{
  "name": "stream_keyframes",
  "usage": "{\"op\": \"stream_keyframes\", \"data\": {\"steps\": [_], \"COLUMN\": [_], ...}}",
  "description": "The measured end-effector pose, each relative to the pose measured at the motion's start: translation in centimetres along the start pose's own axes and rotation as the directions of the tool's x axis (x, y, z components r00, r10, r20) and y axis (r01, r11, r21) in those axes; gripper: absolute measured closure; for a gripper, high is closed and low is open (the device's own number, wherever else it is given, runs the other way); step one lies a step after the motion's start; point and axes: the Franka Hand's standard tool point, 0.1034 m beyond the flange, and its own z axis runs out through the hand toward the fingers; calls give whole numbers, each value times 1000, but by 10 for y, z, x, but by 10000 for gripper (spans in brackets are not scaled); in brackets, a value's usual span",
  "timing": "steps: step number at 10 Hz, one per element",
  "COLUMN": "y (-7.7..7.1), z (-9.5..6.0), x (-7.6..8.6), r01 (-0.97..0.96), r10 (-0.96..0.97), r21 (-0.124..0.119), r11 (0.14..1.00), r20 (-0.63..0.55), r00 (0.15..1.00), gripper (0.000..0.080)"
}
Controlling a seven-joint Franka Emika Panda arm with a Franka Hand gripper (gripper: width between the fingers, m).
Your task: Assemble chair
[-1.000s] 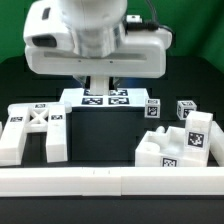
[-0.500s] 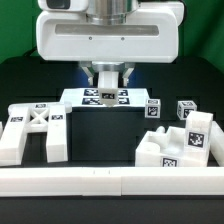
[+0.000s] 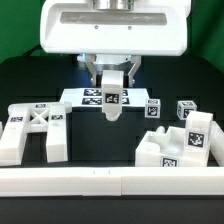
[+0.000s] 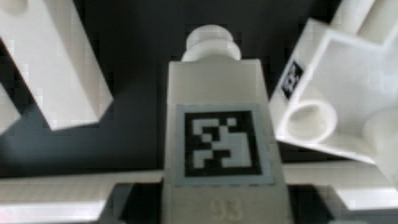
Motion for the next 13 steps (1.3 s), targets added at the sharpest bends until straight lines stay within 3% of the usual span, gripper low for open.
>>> {"op": "stream_keyframes", "data": {"steps": [1, 3, 5, 7, 10, 12, 13], "y": [2, -1, -18, -34, -32, -43, -47], "z": [0, 1, 2, 0, 1, 3, 6], "x": [1, 1, 23, 34, 35, 43, 43], "r01": [1, -3, -7, -10, -2, 6, 8], "r10": [-2, 3, 7, 10, 3, -3, -5], "r21": [-7, -3, 6, 14, 10, 11, 10], "r11": [1000, 1000, 1000, 1000, 1000, 1000, 1000], "r20": [-60, -39, -48, -51, -87, -261, -284], "r00": [998, 999, 999, 999, 996, 965, 959], "gripper": [509, 509, 509, 509, 509, 509, 509]}}
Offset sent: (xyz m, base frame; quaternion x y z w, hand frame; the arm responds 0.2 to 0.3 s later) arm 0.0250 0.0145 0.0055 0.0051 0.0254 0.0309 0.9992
